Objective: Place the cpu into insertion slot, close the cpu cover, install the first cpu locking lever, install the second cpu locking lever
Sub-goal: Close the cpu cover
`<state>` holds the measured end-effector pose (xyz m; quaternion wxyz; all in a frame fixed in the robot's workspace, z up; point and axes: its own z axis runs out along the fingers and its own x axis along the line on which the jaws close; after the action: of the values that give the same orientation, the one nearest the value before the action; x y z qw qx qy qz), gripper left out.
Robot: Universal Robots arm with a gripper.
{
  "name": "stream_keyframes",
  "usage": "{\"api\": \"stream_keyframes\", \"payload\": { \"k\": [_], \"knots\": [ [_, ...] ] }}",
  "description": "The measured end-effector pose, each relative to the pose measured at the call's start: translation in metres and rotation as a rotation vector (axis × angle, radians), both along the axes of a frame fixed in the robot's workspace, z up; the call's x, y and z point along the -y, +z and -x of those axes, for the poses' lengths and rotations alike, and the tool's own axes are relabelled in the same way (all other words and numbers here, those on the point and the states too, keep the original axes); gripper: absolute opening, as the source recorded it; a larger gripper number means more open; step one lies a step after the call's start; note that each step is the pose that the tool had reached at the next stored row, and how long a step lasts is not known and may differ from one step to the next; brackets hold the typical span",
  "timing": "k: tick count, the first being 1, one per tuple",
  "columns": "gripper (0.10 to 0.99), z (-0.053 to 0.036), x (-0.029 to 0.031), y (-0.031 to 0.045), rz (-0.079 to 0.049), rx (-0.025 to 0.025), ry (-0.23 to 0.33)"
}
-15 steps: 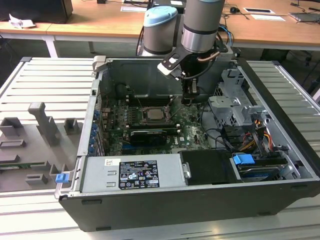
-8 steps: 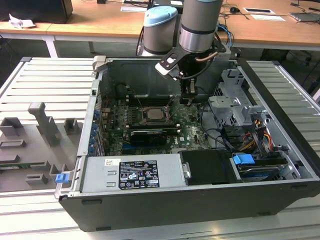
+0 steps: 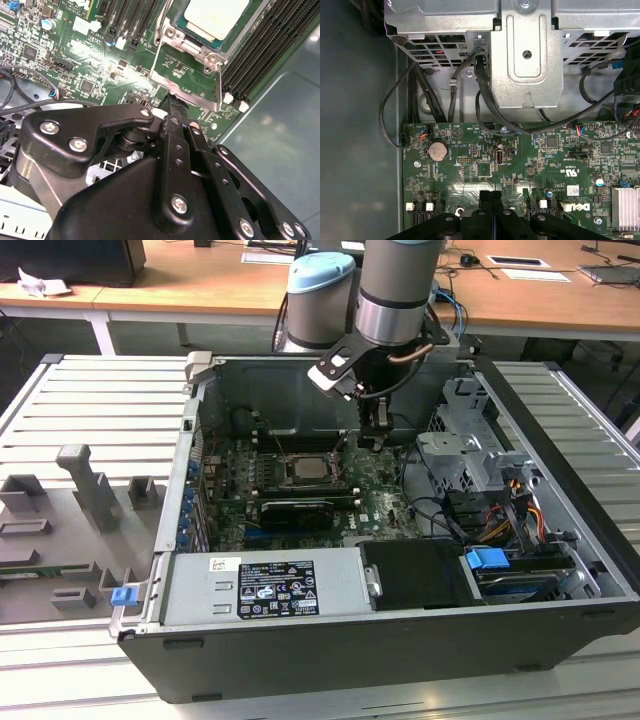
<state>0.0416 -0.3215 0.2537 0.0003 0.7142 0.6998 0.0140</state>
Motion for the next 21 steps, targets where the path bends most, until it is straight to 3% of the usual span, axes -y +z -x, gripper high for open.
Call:
{"api": "stream_keyframes", "payload": {
  "k": [21],
  "knots": [
    [0.106,0.0097,0.0000,0.0000,0.000,0.0000,0.000]
  ]
}}
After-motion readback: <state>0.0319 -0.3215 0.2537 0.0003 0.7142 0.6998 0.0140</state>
